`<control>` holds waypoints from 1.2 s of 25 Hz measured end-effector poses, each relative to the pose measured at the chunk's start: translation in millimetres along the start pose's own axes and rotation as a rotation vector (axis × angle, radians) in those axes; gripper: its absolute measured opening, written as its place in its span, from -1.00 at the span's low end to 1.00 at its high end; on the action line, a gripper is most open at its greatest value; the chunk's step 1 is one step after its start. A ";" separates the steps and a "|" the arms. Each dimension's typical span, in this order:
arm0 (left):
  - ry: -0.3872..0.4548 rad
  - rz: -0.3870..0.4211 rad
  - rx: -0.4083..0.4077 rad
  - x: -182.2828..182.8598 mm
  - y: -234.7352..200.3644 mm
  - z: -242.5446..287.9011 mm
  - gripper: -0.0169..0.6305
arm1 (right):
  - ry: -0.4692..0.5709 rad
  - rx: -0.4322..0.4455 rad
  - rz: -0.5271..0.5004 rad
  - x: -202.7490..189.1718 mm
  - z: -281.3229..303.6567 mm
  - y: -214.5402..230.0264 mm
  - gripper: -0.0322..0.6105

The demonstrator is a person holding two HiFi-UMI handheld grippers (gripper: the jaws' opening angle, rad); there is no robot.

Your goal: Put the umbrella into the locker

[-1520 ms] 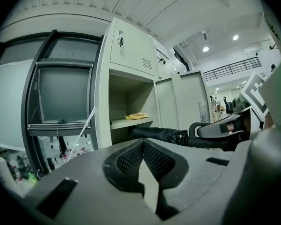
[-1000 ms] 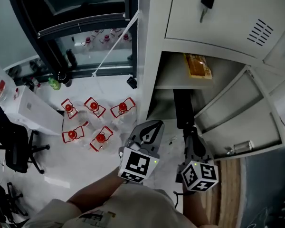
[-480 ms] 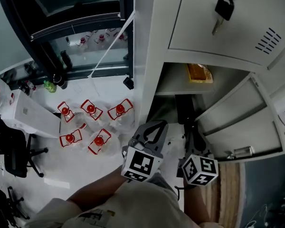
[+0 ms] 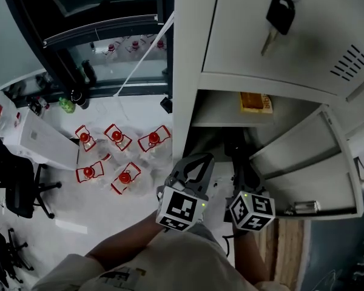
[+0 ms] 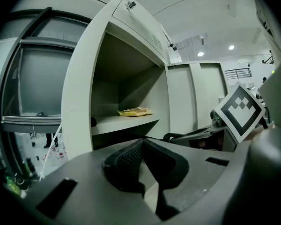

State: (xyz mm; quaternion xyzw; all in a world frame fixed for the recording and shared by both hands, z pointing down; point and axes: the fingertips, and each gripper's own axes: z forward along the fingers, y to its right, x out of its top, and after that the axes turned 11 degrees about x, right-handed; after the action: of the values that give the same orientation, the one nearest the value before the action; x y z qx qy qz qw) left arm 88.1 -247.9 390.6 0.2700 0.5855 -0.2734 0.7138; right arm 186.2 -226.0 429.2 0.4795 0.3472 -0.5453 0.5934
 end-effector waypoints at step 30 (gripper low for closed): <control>-0.055 -0.058 0.040 -30.8 0.6 47.2 -0.92 | -0.088 0.009 -0.078 -34.0 62.3 30.4 -0.86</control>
State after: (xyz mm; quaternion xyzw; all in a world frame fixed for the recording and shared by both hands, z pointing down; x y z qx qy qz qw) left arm 116.0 -278.5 428.9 0.2594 0.5676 -0.3132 0.7158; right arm 203.5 -276.0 485.4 0.4438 0.3366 -0.5902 0.5843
